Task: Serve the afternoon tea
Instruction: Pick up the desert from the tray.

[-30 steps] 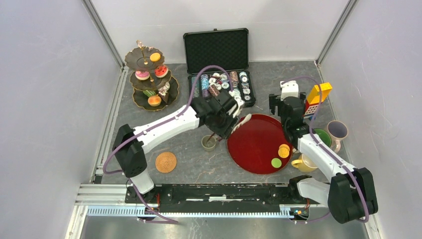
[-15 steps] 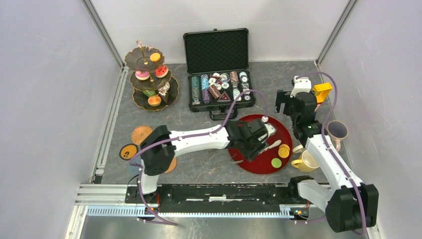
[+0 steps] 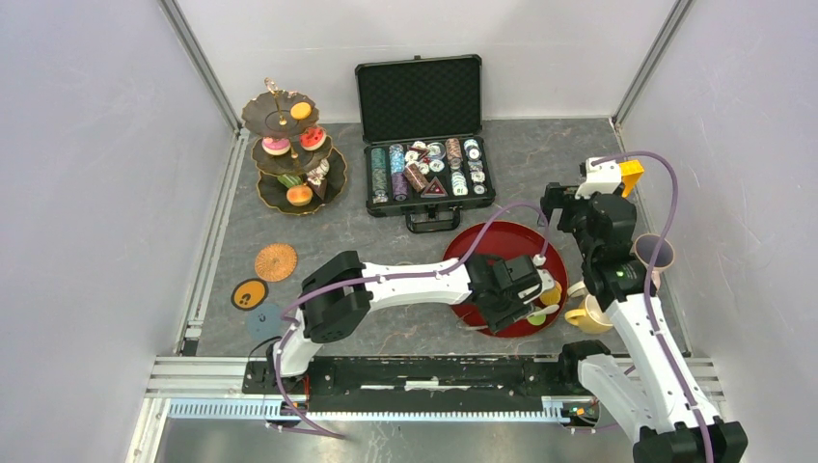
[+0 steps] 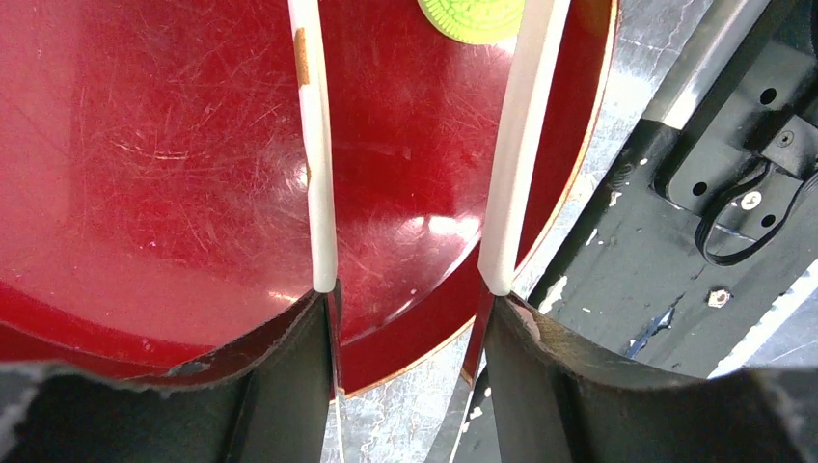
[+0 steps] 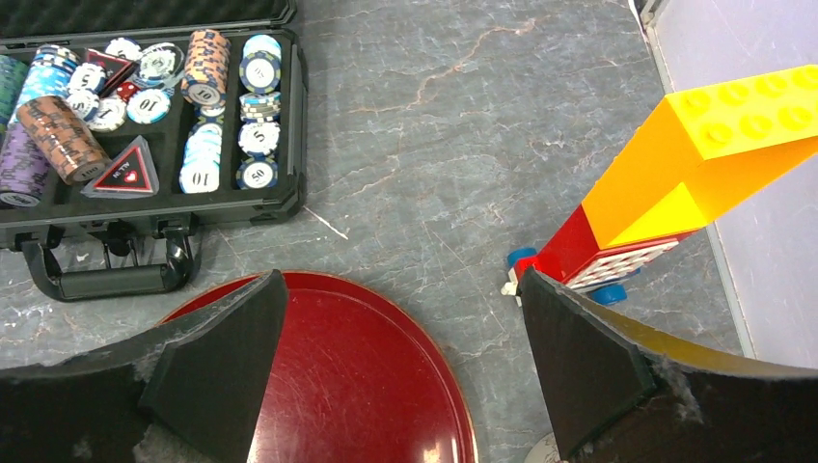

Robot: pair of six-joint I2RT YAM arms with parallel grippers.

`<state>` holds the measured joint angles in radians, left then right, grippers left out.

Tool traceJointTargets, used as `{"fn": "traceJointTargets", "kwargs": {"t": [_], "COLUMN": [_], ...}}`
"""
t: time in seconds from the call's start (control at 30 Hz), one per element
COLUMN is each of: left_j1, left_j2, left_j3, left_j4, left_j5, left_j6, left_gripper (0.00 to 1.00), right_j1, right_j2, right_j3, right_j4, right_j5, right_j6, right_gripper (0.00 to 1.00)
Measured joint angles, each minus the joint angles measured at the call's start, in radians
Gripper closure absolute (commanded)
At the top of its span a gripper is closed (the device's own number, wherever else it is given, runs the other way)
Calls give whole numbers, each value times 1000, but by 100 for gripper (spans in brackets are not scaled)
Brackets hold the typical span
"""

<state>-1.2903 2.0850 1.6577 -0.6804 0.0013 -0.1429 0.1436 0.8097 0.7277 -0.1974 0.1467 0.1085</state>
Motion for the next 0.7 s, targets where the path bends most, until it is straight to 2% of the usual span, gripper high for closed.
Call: {"fn": "traceJointTargets", "kwargs": {"t": [0.4,0.7], "left_j1": [-3,-6], "left_j2": [154,230], "left_j3": [268,388], "left_j4": [-188,-303], "left_j5": [-26,-73], "left_j6": [44,48], "left_gripper": [37,41], "right_j1": [-6,-9], "right_j2": [-14,-38], "right_j3": [-8,-33], "right_j4": [-3,3], "right_j5": [-2,21], "right_j6": [-11,-28], "right_gripper": [2,2]}}
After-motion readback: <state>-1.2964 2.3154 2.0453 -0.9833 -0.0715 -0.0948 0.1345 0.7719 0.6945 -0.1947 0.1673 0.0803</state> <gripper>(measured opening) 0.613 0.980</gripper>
